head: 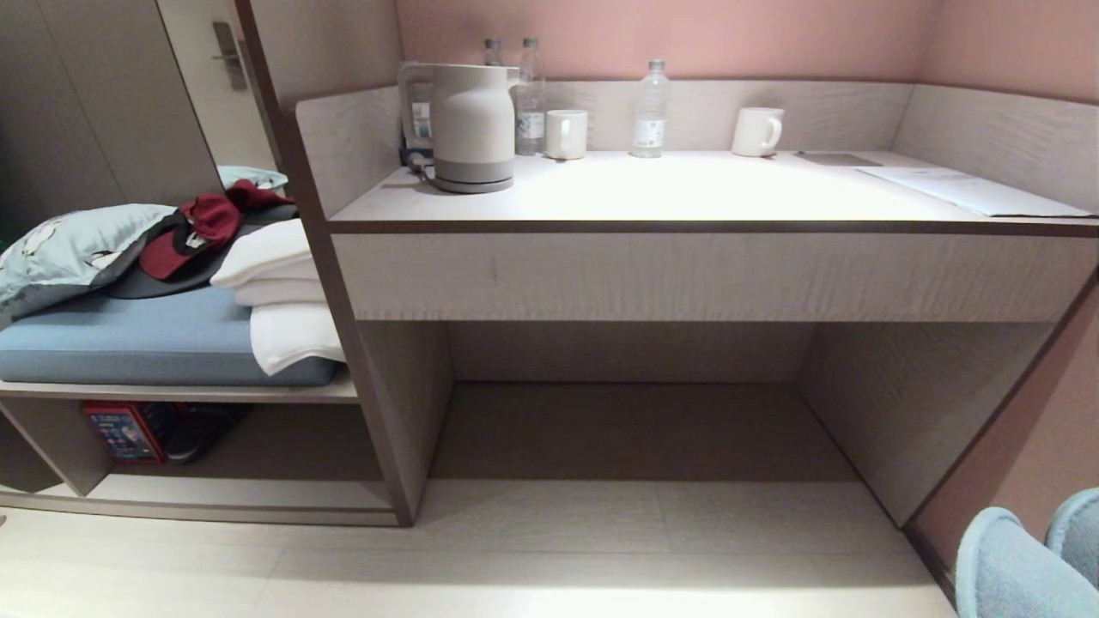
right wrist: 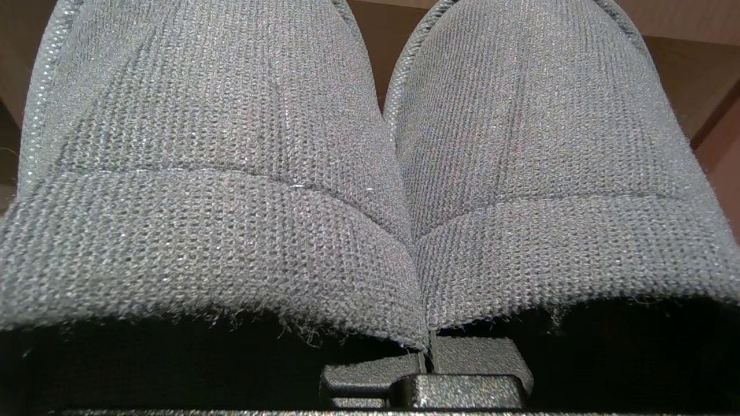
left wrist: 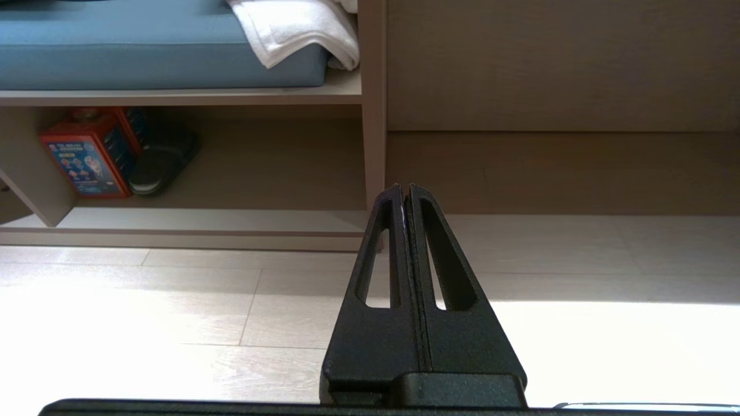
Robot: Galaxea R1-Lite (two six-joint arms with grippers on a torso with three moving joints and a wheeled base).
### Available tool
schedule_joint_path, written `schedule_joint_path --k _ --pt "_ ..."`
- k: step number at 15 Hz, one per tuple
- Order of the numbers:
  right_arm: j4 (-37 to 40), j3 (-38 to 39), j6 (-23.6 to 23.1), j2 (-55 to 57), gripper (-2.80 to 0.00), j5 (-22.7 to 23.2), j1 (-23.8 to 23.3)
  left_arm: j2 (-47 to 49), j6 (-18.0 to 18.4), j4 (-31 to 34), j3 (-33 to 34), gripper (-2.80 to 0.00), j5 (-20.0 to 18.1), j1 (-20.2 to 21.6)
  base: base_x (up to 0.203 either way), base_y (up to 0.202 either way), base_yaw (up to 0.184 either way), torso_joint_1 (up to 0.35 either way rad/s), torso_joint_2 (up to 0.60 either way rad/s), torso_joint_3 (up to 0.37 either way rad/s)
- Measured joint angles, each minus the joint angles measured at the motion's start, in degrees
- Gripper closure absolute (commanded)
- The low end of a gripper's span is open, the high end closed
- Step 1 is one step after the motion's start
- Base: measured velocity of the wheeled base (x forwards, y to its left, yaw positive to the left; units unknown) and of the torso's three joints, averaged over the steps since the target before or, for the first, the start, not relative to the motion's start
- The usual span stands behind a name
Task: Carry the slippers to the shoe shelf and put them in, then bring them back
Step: Place the slippers into the shoe cabinet
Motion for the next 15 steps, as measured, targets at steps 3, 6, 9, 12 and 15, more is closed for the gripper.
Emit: schedule_joint_path --k 3,6,9,12,15 --pt "0.0 0.0 0.0 0.0 0.00 0.0 0.0 0.0 0.0 0.0 0.0 0.00 0.0 0.0 0.002 0.165 -0.003 0.003 0.00 0.003" --pt "0.0 0.0 0.0 0.0 0.00 0.0 0.0 0.0 0.0 0.0 0.0 0.00 0.0 0.0 0.000 0.198 0.000 0.004 0.00 0.002" --pt "0.0 0.0 0.0 0.0 0.00 0.0 0.0 0.0 0.0 0.0 0.0 0.00 0.0 0.0 0.000 0.196 -0.002 0.002 0.00 0.003" --pt "0.0 0.0 0.0 0.0 0.00 0.0 0.0 0.0 0.0 0.0 0.0 0.00 0.0 0.0 0.000 0.196 -0.001 0.004 0.00 0.002" --pt "0.0 0.0 0.0 0.0 0.00 0.0 0.0 0.0 0.0 0.0 0.0 0.00 0.0 0.0 0.000 0.198 -0.004 0.003 0.00 0.000"
